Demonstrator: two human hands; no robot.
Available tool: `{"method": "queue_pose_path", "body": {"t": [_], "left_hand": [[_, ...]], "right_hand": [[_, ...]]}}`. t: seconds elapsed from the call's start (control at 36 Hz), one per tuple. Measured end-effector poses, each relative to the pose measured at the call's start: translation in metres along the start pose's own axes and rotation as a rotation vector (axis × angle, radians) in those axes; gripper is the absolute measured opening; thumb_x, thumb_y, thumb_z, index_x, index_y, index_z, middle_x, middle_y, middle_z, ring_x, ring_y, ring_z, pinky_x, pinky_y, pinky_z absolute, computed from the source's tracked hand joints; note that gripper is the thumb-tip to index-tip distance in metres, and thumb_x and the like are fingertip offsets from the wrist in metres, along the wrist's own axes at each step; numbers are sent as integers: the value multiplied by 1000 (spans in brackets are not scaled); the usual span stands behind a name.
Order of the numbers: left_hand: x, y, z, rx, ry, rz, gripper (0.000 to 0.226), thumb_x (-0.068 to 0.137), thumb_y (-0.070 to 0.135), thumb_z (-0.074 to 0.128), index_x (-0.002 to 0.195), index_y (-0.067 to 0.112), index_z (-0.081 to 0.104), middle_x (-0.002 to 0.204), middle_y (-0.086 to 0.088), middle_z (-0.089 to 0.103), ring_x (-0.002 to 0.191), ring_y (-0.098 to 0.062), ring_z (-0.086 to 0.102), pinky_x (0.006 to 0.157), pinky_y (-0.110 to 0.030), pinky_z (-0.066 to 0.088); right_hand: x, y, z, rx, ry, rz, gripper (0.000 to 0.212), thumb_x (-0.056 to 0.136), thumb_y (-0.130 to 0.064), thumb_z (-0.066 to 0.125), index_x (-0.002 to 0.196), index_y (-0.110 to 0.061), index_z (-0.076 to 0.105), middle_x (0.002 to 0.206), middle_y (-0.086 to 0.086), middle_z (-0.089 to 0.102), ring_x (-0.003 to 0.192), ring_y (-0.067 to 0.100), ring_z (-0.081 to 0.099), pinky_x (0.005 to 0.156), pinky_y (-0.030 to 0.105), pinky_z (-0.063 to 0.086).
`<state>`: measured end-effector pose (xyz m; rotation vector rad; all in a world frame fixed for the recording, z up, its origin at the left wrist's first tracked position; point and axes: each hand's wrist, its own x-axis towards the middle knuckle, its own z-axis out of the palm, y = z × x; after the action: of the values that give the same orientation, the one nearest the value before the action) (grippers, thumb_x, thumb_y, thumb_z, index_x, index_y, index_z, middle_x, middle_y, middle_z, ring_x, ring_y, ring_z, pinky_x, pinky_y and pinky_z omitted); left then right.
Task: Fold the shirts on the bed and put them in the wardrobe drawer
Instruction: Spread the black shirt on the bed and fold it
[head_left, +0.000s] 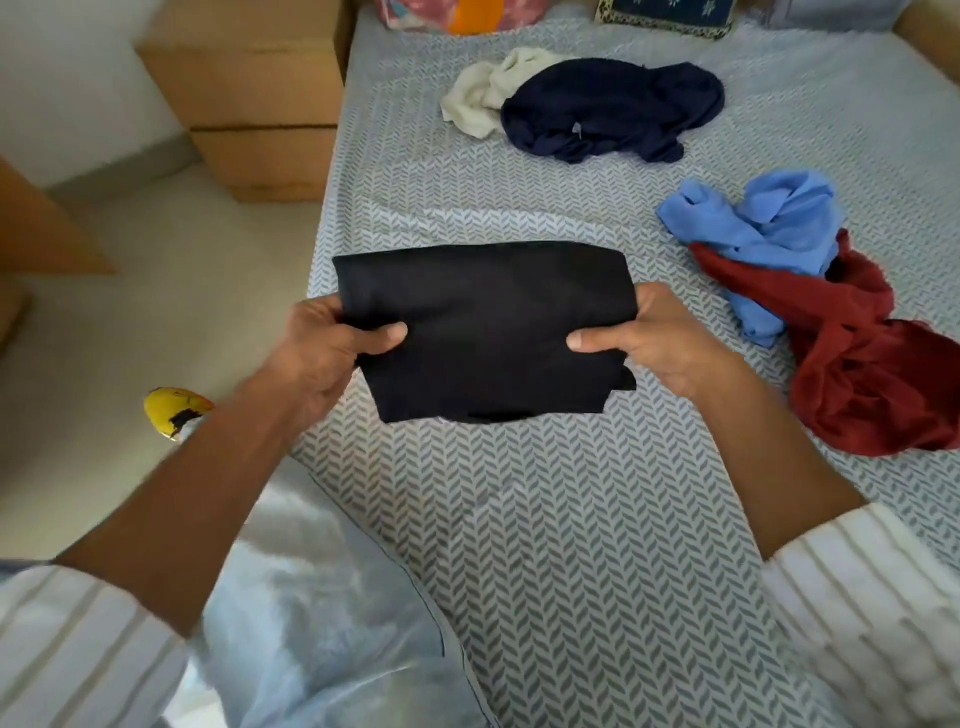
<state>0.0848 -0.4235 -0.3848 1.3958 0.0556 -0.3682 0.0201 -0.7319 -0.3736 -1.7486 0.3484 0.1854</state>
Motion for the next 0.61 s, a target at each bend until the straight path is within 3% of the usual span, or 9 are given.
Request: {"method": "queue_pose_path", "body": {"t": [0.08, 0.19, 0.31, 0.39, 0.44, 0.5, 0.53, 0.58, 0.61], "left_hand": [[9, 21, -8, 9, 20, 137, 30, 57, -5, 77, 74, 19, 81, 86, 1, 78, 84, -14, 73, 75, -25, 58], [14, 15, -29, 135, 85, 251, 32, 63, -13, 81, 83, 10, 73, 79, 4, 75, 77, -12, 71, 69, -25, 57], [8, -38, -54, 392, -10, 264, 41, 41, 11, 98, 64, 23, 66, 62, 12, 63, 63, -6, 56, 64, -23, 50], [-3, -95, -77, 716, -103, 167, 36, 43, 35, 96, 71, 36, 72, 63, 12, 68, 63, -2, 59, 64, -25, 53], [-15, -126, -89, 942, -167, 122, 33, 51, 45, 81, 83, 43, 73, 73, 10, 74, 72, -3, 69, 70, -29, 58], [-23, -142, -93, 962, -251, 106, 25, 58, 32, 77, 83, 33, 78, 89, 2, 79, 86, 8, 69, 80, -17, 55], [-26, -145, -92, 971, -295, 134, 21, 61, 20, 77, 81, 25, 80, 95, -2, 78, 90, 18, 63, 83, -6, 49], [-31, -140, -91, 1039, -377, 218, 31, 64, 2, 73, 90, 17, 82, 106, 1, 76, 98, 31, 49, 88, 5, 37], [-32, -139, -92, 1064, -412, 256, 36, 64, 1, 68, 93, 17, 82, 110, 6, 72, 103, 32, 44, 90, 6, 34]], "right_hand": [[14, -24, 9, -66, 61, -136, 39, 68, 2, 87, 102, -12, 76, 99, -1, 78, 94, 13, 74, 83, 29, 59], [28, -16, 24, -129, 120, -210, 34, 67, 1, 89, 94, -16, 76, 94, -4, 77, 91, 13, 74, 82, 32, 61], [31, 44, 37, -279, 162, -198, 28, 64, -5, 92, 88, -4, 78, 87, 6, 77, 86, 21, 74, 75, 44, 61], [11, 97, 50, -333, 65, -64, 23, 66, -3, 92, 70, -14, 73, 67, -14, 69, 66, -3, 64, 62, 30, 53], [-7, 119, 66, -386, 3, 12, 43, 71, 1, 86, 58, -29, 59, 48, -27, 56, 52, -16, 53, 58, 20, 43], [-21, 139, 69, -535, -38, -46, 38, 82, 9, 67, 75, -28, 69, 67, -30, 67, 69, -15, 63, 67, 19, 50], [-27, 149, 69, -649, -6, -144, 35, 85, 6, 58, 96, -22, 76, 88, -18, 75, 85, -4, 69, 78, 29, 57], [-27, 170, 61, -701, -39, -239, 48, 85, -14, 59, 132, -21, 63, 134, 2, 64, 124, 20, 60, 107, 45, 48], [-29, 176, 58, -684, -114, -245, 57, 83, -19, 61, 139, -27, 57, 144, -1, 56, 136, 21, 50, 115, 47, 39]]}}
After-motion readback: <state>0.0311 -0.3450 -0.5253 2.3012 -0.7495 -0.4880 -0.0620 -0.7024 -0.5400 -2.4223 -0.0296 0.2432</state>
